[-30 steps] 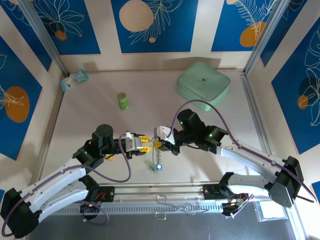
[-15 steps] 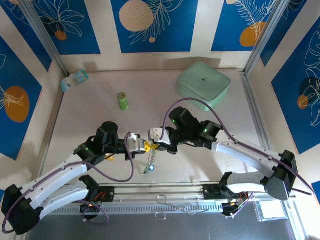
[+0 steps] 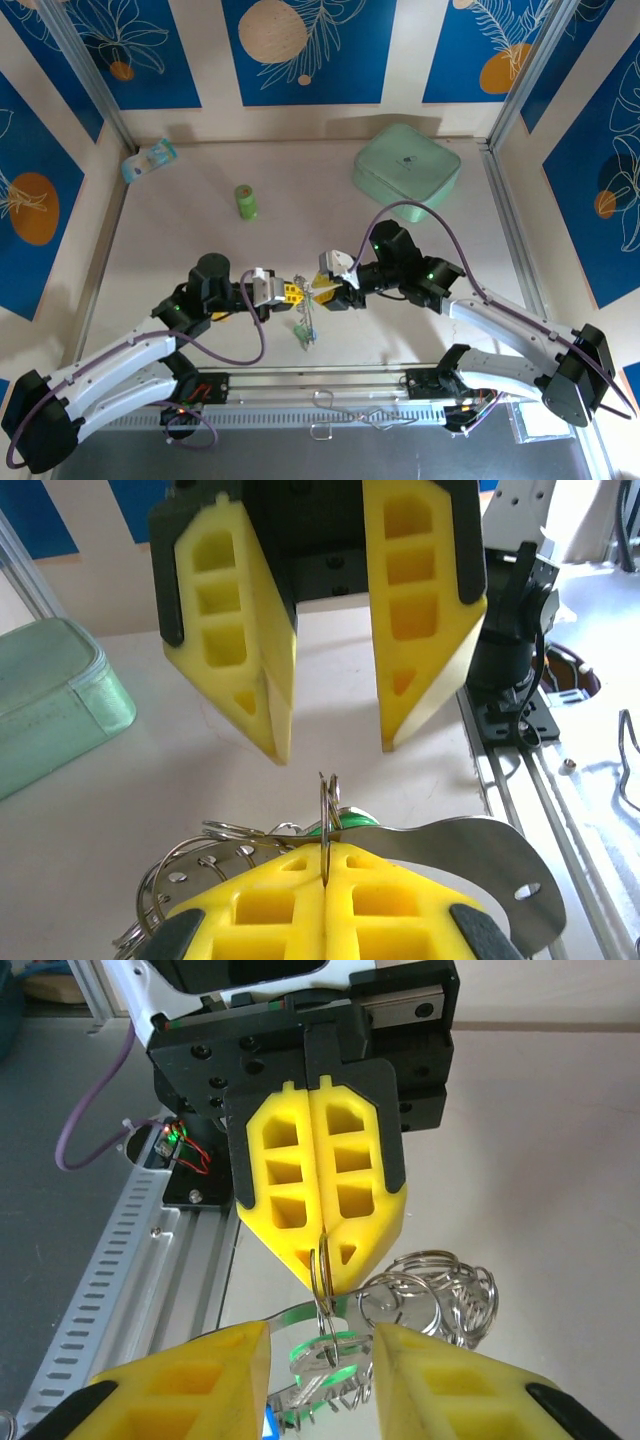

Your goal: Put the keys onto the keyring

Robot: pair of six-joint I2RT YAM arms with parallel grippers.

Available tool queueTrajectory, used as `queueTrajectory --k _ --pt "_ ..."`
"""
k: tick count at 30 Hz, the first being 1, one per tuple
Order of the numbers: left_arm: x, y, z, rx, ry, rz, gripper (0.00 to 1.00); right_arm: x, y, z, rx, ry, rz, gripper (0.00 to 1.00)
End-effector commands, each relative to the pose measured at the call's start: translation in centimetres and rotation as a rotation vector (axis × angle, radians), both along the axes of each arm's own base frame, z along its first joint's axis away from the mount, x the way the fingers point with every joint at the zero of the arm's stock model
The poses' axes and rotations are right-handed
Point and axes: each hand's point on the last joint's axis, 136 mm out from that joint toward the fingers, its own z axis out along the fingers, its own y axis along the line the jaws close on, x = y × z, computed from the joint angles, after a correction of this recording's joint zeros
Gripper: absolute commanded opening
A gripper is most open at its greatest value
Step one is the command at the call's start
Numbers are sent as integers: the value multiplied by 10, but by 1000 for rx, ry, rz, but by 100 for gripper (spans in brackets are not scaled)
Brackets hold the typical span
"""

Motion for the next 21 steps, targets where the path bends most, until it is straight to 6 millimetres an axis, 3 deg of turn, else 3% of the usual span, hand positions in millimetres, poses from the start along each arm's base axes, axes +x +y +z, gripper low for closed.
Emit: queueTrajectory --k 1,12,15,19,21 --pt "-8 -5 22 -87 -31 -53 0 -4 4 9 58 16 26 34" --pt "-8 -7 23 -92 -23 -64 0 -4 12 12 77 17 48 24" --pt "-8 -7 24 -94 -27 -64 0 -3 14 11 76 16 51 18" --pt "-5 -7 22 -80 -31 -50 0 -3 15 14 80 11 54 1" --pt "-1 -5 20 -51 -38 -22 23 -2 14 14 72 0 48 0"
